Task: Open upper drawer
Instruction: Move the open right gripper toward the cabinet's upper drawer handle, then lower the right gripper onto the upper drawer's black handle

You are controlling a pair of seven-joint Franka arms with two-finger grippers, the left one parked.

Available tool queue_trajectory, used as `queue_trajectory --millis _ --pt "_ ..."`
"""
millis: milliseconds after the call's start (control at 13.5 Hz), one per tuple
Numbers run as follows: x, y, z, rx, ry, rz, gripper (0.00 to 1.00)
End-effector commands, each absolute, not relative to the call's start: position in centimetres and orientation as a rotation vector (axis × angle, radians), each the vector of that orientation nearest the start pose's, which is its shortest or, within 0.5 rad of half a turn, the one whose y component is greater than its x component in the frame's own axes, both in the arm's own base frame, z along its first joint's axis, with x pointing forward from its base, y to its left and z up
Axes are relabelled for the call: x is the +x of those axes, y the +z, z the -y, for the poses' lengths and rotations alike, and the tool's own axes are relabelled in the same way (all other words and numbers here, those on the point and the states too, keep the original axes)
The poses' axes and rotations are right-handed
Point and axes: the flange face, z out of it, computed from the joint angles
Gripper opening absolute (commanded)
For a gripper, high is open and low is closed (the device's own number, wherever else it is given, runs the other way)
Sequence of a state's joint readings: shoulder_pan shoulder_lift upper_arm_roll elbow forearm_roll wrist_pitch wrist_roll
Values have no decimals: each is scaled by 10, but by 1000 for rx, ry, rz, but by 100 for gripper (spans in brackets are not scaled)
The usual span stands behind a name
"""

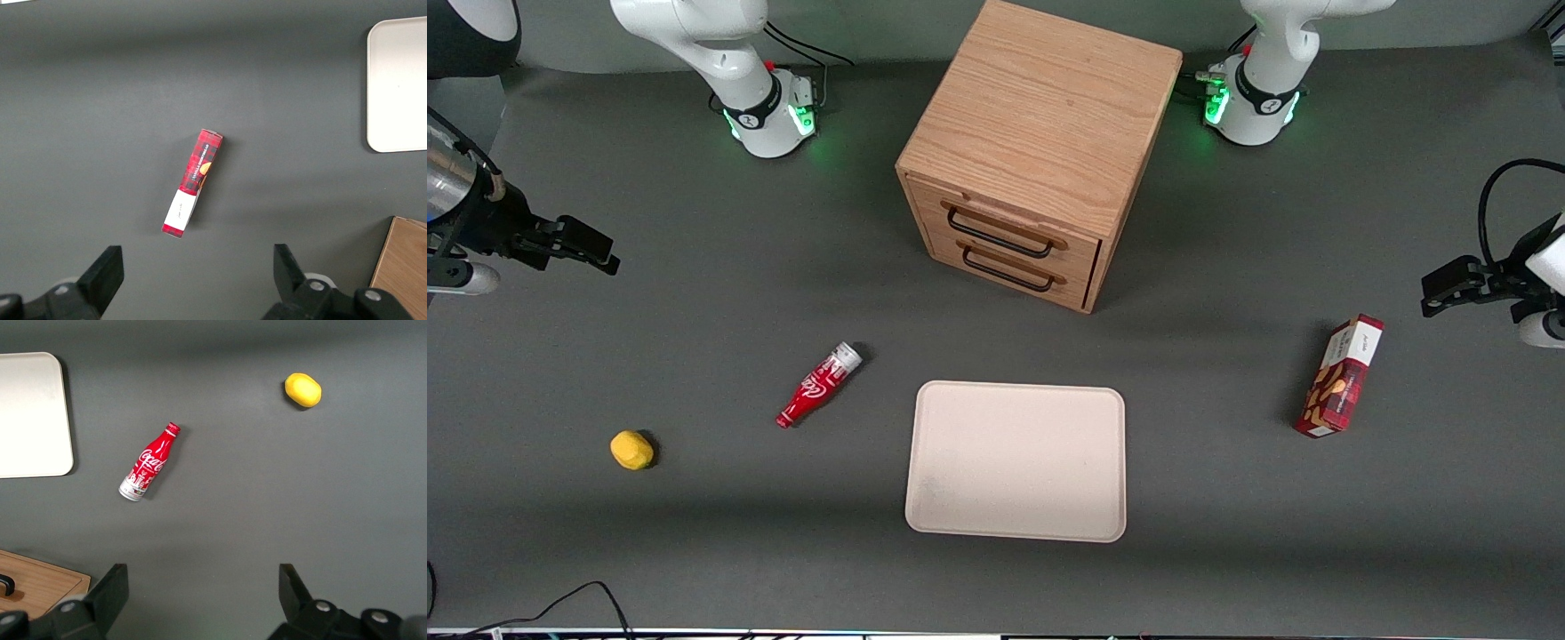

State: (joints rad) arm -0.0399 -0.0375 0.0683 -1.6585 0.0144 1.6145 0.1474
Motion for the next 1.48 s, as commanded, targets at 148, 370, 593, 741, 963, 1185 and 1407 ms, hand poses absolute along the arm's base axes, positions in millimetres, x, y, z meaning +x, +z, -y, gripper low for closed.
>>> queue_trajectory --millis 148,370,593,741,963,1185,1407 --pt "547 609 -17 -3141 -10 -154 100" --pt "555 603 -63 -3132 2 -28 100" --pt "557 600 -153 -3098 5 295 100" --pt "565 592 -212 -3034 12 516 100" --pt "548 579 -297 -2950 41 735 100" --pt "526 553 -388 -2899 -12 1023 100" --pt "510 516 -437 -2843 19 1177 100"
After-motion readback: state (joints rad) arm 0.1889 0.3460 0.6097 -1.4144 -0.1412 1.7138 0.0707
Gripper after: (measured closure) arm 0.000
